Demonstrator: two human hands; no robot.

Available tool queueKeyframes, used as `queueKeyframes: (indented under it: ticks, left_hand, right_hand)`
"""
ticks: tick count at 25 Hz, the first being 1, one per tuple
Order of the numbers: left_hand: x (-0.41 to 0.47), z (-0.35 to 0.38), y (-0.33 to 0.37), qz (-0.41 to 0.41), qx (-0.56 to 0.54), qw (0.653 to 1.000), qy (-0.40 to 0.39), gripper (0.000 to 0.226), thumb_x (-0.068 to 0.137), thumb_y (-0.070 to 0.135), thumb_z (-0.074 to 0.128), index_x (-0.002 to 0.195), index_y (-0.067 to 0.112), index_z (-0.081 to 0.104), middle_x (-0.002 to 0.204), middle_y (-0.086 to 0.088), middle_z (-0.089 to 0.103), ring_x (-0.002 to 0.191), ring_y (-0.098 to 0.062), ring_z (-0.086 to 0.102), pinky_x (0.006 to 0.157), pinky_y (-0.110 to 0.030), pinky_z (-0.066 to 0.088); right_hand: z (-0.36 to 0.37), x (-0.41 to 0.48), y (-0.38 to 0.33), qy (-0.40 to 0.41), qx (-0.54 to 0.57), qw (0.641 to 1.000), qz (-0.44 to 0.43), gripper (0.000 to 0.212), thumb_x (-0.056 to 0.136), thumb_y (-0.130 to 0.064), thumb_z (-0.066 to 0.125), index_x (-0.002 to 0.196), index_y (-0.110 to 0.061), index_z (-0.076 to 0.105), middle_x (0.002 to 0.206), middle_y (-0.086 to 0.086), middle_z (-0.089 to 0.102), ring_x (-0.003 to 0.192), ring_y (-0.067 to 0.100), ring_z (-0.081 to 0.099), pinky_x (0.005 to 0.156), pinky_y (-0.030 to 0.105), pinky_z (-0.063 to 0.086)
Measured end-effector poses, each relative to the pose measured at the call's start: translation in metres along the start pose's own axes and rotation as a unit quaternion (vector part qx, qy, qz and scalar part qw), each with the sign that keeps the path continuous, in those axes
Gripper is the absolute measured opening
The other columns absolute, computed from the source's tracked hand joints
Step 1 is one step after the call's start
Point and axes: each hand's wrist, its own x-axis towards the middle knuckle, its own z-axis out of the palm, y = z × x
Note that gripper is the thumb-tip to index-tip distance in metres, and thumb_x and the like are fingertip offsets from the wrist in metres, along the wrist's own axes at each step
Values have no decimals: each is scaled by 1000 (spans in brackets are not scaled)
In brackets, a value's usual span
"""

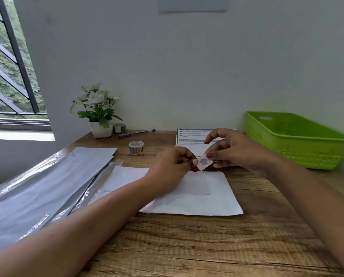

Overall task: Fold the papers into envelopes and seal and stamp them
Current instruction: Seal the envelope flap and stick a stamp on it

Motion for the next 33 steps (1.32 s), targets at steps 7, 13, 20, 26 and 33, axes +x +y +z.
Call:
queueKeyframes:
  ticks: [7, 13, 20, 26, 33]
  left_hand:
    - [0, -2, 3, -25, -5, 999, -39, 11, 90, 24, 62, 85, 19, 69, 75, 7, 73, 52, 9, 50, 63, -23, 38]
    - [2, -2, 3, -30, -14, 998, -50, 11, 91, 23, 61, 89, 14, 67, 73, 5, 72, 48, 6, 48, 60, -23, 36]
    - [1, -4, 4, -28, -13, 998, -47, 7, 93, 22, 57, 91, 19, 63, 76, 6, 72, 45, 10, 50, 60, -24, 36]
    - [1, -5, 3, -47, -26, 998, -35, 7, 93, 23, 56, 92, 19, 62, 84, 2, 75, 57, -8, 49, 61, -27, 42]
    - [1, -5, -2, -8, -35, 999, -10, 9, 92, 17, 58, 86, 24, 58, 70, 5, 67, 58, -10, 50, 62, -31, 39]
  right_hand:
    - [5, 2, 0, 10, -11, 999, -35, 30, 86, 5, 61, 110, -11, 60, 90, 11, 72, 77, 13, 69, 69, 21, 58]
    - [2, 3, 1, -3, -40, 998, -40, 32, 86, 6, 61, 110, -16, 63, 92, 7, 73, 84, 13, 70, 79, 26, 58]
    - [0, 1, -1, -5, -16, 999, -31, 35, 85, 10, 59, 109, -14, 63, 89, 9, 71, 80, 13, 69, 75, 24, 58]
    - [1, -2, -2, -18, -29, 999, -23, 35, 84, 8, 61, 108, -17, 62, 94, 9, 71, 84, 16, 69, 78, 28, 59]
    - [9, -4, -2, -85, -94, 992, -10, 25, 81, 6, 65, 100, -10, 65, 100, 10, 69, 81, 12, 69, 80, 29, 58]
